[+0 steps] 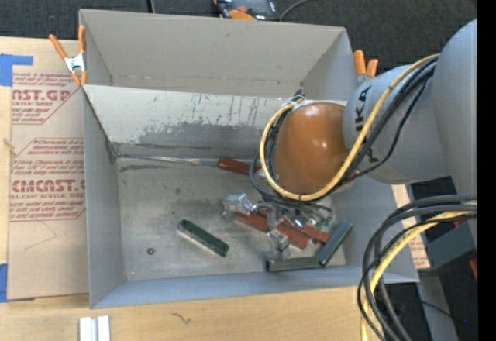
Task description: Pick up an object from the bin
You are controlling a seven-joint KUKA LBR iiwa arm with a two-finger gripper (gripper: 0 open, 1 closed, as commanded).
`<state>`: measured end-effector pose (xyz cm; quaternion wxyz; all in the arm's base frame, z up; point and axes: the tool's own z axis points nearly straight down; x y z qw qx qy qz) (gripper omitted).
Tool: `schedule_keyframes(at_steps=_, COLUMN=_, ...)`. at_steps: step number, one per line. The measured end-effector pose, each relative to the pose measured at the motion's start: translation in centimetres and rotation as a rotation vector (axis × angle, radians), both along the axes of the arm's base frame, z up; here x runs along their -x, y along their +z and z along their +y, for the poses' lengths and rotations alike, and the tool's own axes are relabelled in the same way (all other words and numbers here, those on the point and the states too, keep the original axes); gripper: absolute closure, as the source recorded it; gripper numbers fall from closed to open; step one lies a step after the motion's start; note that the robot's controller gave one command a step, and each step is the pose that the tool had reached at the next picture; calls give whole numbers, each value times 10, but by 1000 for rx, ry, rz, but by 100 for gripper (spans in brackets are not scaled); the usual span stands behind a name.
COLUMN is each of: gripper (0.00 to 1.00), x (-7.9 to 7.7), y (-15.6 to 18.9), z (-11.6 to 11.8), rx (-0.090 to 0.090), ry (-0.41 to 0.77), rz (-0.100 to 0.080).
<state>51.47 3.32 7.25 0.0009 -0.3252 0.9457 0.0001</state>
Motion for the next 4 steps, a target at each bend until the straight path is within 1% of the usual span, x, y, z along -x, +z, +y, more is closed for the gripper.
schedule_keyframes(at_steps=1, gripper=0, x=30, y=-2, z=-68, rx=1, ry=147, rz=-5)
schedule_keyframes(at_steps=2, gripper=0, x=-3, y=1, z=-107, rx=2, ry=141, rz=-2)
schedule_keyframes(at_steps=3, gripper=100, x=-1, y=0, z=-104, rx=-2, ry=145, rz=1)
schedule_keyframes(at_steps=4, gripper=0, x=-1, y=0, z=-104, rx=-2, ry=145, rz=0)
